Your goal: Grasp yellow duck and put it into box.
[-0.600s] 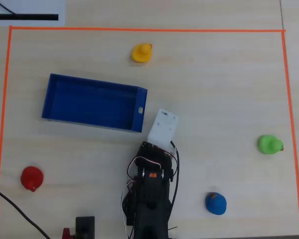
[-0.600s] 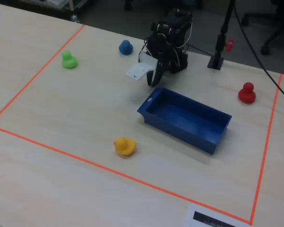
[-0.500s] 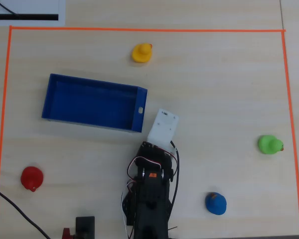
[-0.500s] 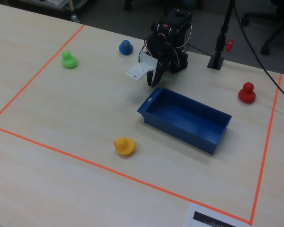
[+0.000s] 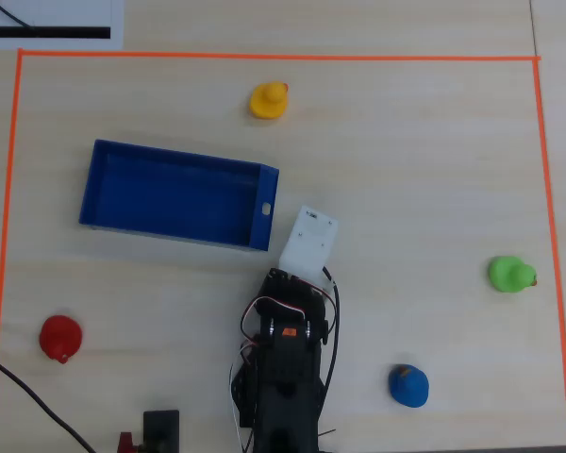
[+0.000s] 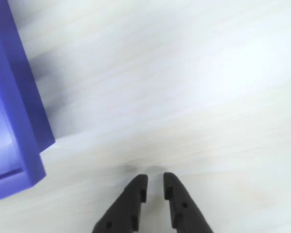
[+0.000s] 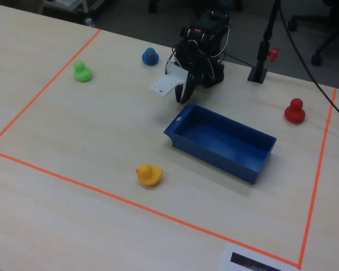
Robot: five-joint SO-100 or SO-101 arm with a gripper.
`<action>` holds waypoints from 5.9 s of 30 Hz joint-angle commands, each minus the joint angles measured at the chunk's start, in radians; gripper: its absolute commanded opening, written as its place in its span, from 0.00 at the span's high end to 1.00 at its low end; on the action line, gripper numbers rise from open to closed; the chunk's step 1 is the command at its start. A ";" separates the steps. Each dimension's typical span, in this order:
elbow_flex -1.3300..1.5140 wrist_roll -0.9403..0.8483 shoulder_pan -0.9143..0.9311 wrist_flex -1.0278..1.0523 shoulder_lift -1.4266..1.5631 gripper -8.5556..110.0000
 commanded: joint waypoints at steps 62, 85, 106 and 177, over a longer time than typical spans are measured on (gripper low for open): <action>-0.002 -0.058 0.020 -0.029 -0.011 0.90; -2.203 0.135 -0.077 -0.044 -2.097 0.57; -2.313 0.138 -0.037 -0.261 -2.507 0.66; -1.582 0.334 -0.262 0.209 -1.146 0.93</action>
